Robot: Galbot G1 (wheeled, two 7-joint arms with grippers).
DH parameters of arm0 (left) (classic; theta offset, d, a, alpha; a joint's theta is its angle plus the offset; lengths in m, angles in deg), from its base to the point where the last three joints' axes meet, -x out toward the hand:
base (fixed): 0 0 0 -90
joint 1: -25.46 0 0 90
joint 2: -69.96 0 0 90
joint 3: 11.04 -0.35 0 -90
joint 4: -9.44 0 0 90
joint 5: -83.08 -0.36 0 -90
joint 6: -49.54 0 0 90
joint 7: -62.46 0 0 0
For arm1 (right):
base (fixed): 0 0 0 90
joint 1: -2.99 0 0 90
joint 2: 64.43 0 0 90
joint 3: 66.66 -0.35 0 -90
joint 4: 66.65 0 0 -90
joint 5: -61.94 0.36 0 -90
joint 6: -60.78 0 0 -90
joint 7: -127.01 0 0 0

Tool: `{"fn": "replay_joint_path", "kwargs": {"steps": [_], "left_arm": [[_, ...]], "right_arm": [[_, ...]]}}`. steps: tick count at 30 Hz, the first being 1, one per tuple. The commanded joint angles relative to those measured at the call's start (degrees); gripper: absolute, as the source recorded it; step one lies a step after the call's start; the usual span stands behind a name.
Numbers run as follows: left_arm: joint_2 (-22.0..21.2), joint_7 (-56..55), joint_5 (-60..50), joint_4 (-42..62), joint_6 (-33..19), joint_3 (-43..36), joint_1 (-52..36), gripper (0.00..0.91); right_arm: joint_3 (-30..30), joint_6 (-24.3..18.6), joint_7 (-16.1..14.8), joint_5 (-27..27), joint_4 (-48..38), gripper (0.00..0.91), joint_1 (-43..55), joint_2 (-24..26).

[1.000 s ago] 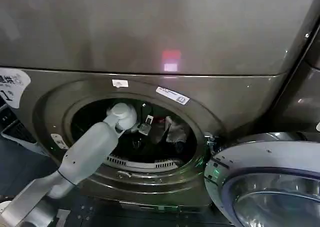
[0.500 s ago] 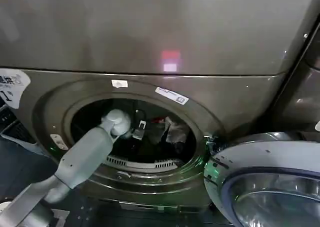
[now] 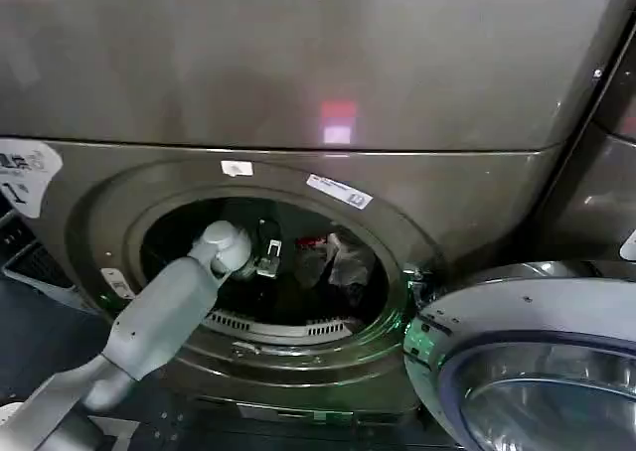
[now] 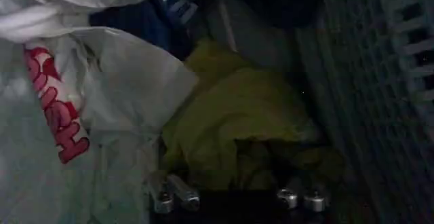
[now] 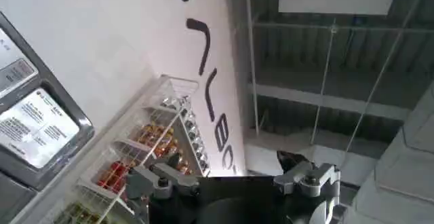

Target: Grasp the clothes from the dryer.

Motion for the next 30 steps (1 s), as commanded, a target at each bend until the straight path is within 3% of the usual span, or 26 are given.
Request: {"fn": "replay_joint_path", "kwargs": {"steps": [1,30], "left_arm": [[0.0,0.1,0.2,-0.1,-0.2,0.0,0.0,0.000],[-0.2,-6.1,4.7,-4.4,0.3,2.2,0.3,0.000]], "right_arm": [[-0.1,0.0,0.0,0.0,0.0,0.907,-0.1,0.0],[-1.3,0.1,0.2,1.0,0.0,0.907,-1.4,0.1]]}}
